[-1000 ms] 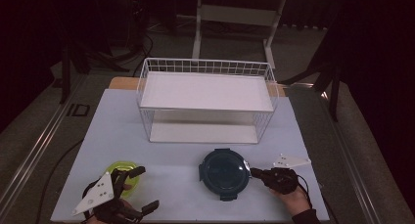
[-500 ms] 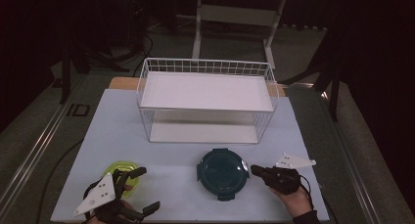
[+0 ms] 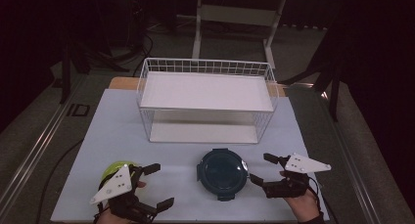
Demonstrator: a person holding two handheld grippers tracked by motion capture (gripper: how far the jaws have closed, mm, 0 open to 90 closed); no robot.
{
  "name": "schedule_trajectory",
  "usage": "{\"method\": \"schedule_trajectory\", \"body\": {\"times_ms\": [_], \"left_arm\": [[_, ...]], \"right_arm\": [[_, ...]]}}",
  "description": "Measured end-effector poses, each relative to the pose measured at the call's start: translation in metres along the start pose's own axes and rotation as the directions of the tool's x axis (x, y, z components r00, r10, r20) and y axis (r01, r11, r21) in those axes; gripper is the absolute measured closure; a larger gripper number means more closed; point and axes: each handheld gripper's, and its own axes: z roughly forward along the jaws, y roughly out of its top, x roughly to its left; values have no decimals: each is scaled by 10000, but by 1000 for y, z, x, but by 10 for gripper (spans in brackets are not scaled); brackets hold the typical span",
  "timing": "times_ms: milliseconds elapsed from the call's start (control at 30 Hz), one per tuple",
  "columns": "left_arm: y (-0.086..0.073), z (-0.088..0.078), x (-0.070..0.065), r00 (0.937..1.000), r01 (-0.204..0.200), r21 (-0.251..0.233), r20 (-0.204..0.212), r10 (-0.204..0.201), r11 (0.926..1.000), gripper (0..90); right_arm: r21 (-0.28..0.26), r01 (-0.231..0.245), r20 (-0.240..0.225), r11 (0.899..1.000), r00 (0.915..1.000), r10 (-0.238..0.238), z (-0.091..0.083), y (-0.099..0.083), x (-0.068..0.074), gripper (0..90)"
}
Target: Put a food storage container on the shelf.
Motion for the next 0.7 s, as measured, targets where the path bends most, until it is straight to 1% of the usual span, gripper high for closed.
{"method": "schedule_trajectory", "body": {"times_ms": [67,100,133,167,200,233,267,300,333,367,400,433,467,500,533,567,600,633,667,700], "left_arm": [[11,3,-3,9999,10,1,125,-10,10000,0],[14,4,-3,9999,33,-23,123,-33,10000,0],[14,4,-3,9999,33,-23,123,-33,10000,0],[26,6,-4,9996,216,-35,159,-216,9998,0],[32,8,-4,9990,419,-46,160,-418,9991,0],[36,9,-3,9984,543,-92,172,-542,9985,0],[40,12,-3,9977,646,-26,212,-645,9979,0],[43,14,-3,9972,710,70,214,-711,9975,0],[43,14,-3,9972,710,70,214,-711,9975,0],[51,22,-5,9967,764,339,238,-772,9965,0],[54,27,-7,9970,745,485,184,-754,9960,0],[57,31,-8,9970,757,656,108,-766,9950,0],[59,36,-8,9965,816,752,146,-829,9938,0],[60,41,-8,9957,906,846,122,-919,9923,0],[60,41,-8,9957,906,846,122,-919,9923,0],[60,49,-5,9920,1186,904,331,-1220,9888,0],[59,54,-3,9902,1312,1057,339,-1355,9857,0],[58,59,-1,9880,1491,1180,232,-1528,9818,0],[55,63,1,9854,1629,1298,274,-1678,9781,0],[52,69,3,9823,1795,1492,259,-1853,9724,0]], "right_arm": [[-199,363,515,9991,9981,-352,-5,6,5,151],[-227,408,478,9989,9981,-396,-8,11,5,148],[-227,408,478,9989,9981,-396,-8,11,5,148],[-389,436,456,9983,9981,-418,-10,13,6,153],[-929,857,531,9920,9953,-811,-16,18,7,181],[-1061,892,511,9904,9951,-841,-19,20,7,180],[-1046,731,446,9918,9966,-687,-20,22,6,180],[-894,697,519,9936,9965,-652,-21,24,6,181],[-894,697,519,9936,9965,-652,-21,24,6,181],[-770,751,687,9942,9952,-698,-21,25,6,181],[-637,918,1048,9937,9909,-848,-21,26,6,180],[-702,919,1081,9933,9906,-840,-21,25,5,181],[-757,929,1198,9928,9893,-834,-22,25,5,182],[-786,857,1115,9932,9908,-767,-22,25,4,183],[-786,857,1115,9932,9908,-767,-22,25,4,183],[-736,741,994,9945,9928,-666,-21,25,2,186],[-702,567,882,9959,9948,-504,-21,26,-1,212],[-671,371,666,9971,9972,-326,-20,26,-3,211],[-707,315,656,9970,9975,-269,-20,26,-4,212],[-703,288,621,9971,9978,-244,-20,26,-5,212]]}}
